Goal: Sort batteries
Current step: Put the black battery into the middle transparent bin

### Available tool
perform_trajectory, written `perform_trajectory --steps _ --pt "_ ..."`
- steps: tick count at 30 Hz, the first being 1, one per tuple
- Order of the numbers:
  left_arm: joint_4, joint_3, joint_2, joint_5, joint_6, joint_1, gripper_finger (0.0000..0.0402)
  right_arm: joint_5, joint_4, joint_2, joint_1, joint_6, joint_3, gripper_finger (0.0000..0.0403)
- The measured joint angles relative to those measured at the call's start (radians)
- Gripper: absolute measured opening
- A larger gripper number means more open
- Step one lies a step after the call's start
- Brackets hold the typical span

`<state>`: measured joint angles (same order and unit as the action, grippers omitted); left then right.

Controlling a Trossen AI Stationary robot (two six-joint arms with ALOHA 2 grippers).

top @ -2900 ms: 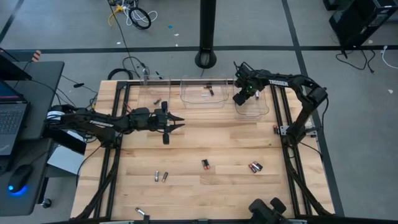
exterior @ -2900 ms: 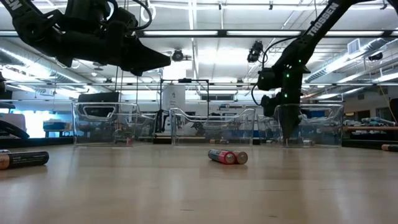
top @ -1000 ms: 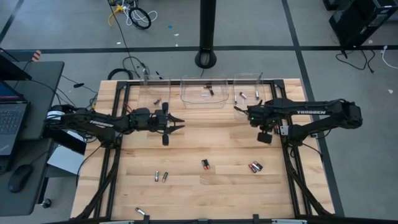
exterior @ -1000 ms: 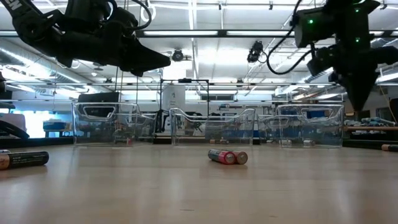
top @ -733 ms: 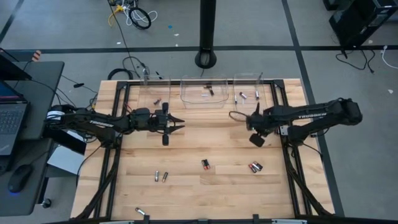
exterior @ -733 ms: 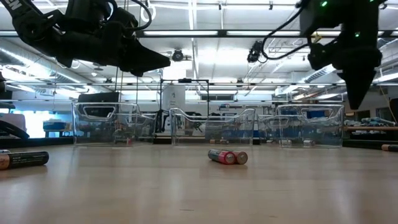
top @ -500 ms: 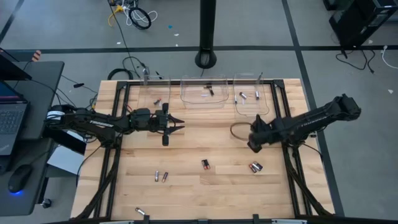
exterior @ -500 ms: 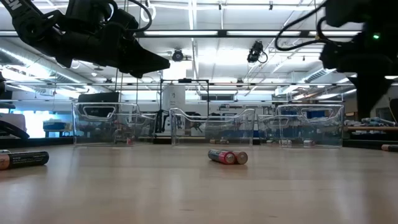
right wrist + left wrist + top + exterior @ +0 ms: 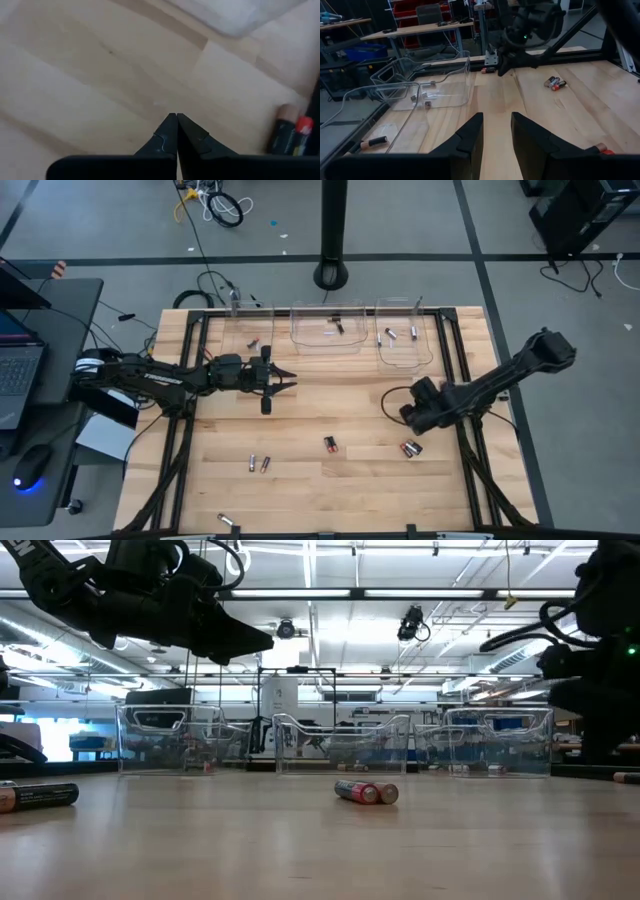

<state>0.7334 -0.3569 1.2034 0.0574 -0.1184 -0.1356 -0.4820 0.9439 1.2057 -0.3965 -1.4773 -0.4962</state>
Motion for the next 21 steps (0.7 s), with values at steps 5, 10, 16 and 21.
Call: perform_trajectory --steps 5,10,16,21 --pt "-0.003 0.0 0.0 0.0 -0.001 0.0 0.0106 0.007 0.003 0.049 0.002 0.112 -0.003 0.0008" --pt "0.0 0.0 0.0 0.0 -0.001 0.0 0.0106 0.068 0.036 0.061 0.036 0.277 -0.052 0.0008" --pt "0.0 0.0 0.0 0.0 -0.002 0.0 0.0106 0.216 0.157 0.063 0.131 0.574 -0.174 0.0008" --pt "0.0 0.0 0.0 0.0 -0.004 0.0 0.0106 0.293 0.346 0.107 0.235 0.871 -0.32 0.0008"
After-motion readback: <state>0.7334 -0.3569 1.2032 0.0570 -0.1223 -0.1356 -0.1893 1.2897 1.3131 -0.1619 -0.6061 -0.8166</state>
